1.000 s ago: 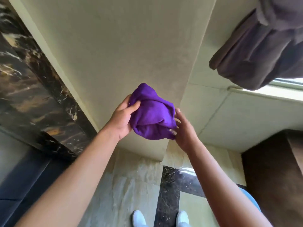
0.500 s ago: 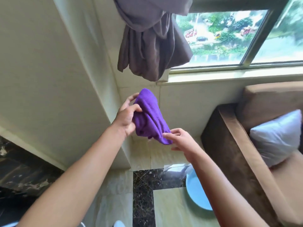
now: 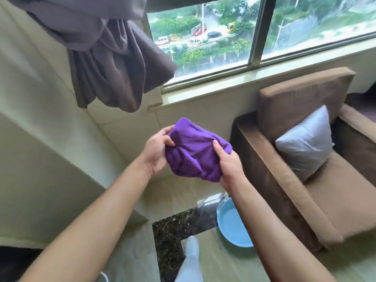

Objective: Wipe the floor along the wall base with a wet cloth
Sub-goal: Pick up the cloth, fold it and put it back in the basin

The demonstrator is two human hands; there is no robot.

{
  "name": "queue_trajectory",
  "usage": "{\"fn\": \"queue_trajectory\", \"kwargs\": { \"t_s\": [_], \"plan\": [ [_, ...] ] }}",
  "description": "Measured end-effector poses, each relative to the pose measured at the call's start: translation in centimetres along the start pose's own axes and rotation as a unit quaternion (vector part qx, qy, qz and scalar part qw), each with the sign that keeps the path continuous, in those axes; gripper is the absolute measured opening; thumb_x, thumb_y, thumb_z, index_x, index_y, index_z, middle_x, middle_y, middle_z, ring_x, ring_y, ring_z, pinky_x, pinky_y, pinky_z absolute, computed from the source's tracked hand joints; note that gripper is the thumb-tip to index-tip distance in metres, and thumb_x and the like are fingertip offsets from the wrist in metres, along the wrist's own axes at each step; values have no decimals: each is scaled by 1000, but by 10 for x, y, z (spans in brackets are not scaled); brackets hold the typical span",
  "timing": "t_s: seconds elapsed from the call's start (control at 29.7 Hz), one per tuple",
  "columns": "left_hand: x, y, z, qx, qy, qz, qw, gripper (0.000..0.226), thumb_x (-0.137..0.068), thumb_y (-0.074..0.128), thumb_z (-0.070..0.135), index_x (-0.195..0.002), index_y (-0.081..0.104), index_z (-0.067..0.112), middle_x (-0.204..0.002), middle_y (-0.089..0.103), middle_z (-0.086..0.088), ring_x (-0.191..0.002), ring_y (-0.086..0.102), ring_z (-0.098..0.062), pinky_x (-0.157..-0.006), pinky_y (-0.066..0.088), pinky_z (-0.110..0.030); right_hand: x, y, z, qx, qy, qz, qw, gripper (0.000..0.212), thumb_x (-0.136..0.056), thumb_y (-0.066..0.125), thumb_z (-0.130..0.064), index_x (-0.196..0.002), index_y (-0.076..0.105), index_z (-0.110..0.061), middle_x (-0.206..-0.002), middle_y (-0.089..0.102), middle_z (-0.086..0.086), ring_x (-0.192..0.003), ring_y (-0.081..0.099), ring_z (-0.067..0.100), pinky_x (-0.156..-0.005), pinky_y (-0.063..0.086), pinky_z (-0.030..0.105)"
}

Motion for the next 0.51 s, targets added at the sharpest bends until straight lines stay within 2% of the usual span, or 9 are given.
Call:
{"fn": "queue_trajectory", "kwargs": {
  "t_s": [0.03, 0.1, 0.17, 0.24, 0.3, 0.37, 0.44, 0.51],
  "plan": [
    [-24, 14, -9, 11, -19, -23, 999, 55, -76, 35, -10, -126, 56, 1, -107, 64, -16, -98, 61, -28, -89, 55, -35, -18, -10, -14, 20, -28, 20, 999, 17, -94, 69, -21, -108, 72, -11, -109, 76, 11, -106, 71, 26, -95, 57, 44],
    [-43, 29, -21, 9, -32, -85, 996, 49, -83, 47, 1, -131, 55, 1, -123, 62, -18, -112, 60, -31, -99, 50, -38, -30, -10, -32, 43, -66, 7, 997, 15, -97, 65, -17, -111, 70, -12, -114, 74, 11, -108, 69, 23, -98, 55, 40],
    [-57, 43, -30, -21, -27, -140, 990, 48, -93, 55, 5, -141, 51, 4, -137, 60, -16, -125, 59, -30, -107, 48, -41, -42, -12, -42, 32, -71, -5, 997, 19, -99, 60, -13, -116, 67, -8, -120, 71, 15, -109, 68, 25, -98, 55, 38],
    [-89, 61, -49, -46, -47, -196, 978, 52, -94, 63, 5, -143, 49, 12, -141, 59, -15, -131, 56, -30, -110, 44, -45, -67, -28, -57, 45, -77, 33, 995, 15, -100, 59, -13, -112, 67, -8, -115, 72, 15, -101, 70, 22, -94, 56, 36],
    [-122, 74, -62, -81, -54, -193, 976, 61, -86, 72, 5, -142, 51, 18, -138, 63, -11, -130, 57, -29, -111, 43, -48, -92, -57, -67, 93, -85, 92, 988, 8, -99, 61, -16, -99, 69, -15, -104, 73, 10, -95, 68, 19, -90, 55, 35],
    [-171, 94, -88, -115, -61, -173, 976, 70, -81, 75, 5, -144, 51, 22, -133, 66, -2, -129, 59, -24, -110, 45, -44, -126, -114, -69, 158, -91, 216, 959, 14, -98, 63, -20, -86, 68, -18, -89, 70, 1, -89, 62, 17, -85, 51, 34],
    [-179, 102, -101, -125, -53, -161, 978, 73, -85, 72, -1, -148, 46, 26, -133, 66, 7, -129, 59, -18, -108, 46, -35, -128, -140, -61, 182, -78, 255, 947, 18, -99, 61, -25, -83, 67, -19, -84, 66, -4, -85, 58, 13, -82, 49, 33],
    [-197, 120, -146, -130, -90, -170, 973, 73, -86, 70, -1, -146, 46, 32, -139, 62, 8, -129, 58, -14, -108, 45, -34, -146, -186, -40, 197, -47, 300, 932, 26, -99, 59, -37, -82, 66, -19, -81, 65, -7, -80, 57, 10, -80, 48, 33]
  ]
}}
Point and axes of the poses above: each hand's wrist, its own x-axis away from the middle knuckle, its own y-axis out of the palm, z = x × y, the point moved 7 cm from there along -x, towards the middle knuckle
